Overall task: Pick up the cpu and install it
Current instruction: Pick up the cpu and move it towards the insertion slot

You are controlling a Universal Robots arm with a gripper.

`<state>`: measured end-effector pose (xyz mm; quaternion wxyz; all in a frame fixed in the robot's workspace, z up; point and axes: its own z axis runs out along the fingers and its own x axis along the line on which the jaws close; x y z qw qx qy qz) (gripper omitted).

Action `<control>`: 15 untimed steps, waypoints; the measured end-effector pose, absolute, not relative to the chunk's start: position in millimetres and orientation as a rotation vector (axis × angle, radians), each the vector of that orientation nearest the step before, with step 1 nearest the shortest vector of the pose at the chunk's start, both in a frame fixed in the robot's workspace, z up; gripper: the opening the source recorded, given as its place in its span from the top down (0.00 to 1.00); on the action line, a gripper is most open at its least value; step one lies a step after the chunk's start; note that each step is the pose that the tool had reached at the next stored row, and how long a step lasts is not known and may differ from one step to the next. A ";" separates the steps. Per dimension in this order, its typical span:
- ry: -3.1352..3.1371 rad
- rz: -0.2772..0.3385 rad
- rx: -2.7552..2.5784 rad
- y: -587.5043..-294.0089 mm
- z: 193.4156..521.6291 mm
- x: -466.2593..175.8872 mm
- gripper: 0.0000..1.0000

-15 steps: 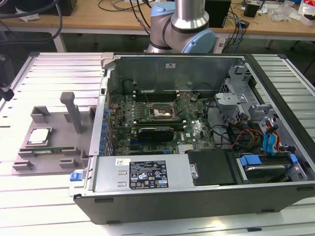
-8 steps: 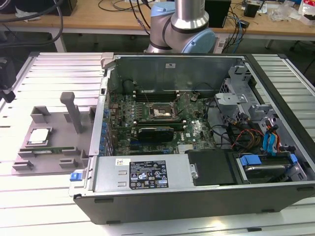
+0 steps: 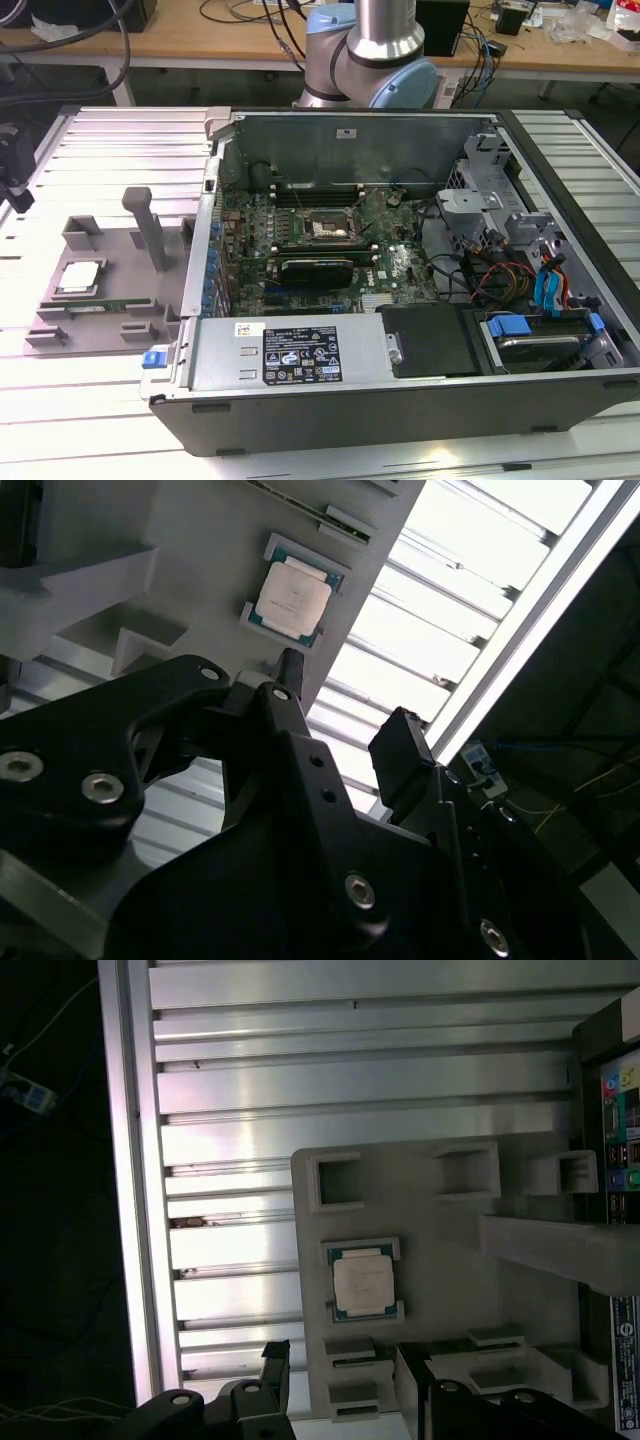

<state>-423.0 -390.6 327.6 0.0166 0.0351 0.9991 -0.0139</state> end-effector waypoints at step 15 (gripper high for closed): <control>3.106 -0.043 0.109 -390.6 316.3 -423.0 0.46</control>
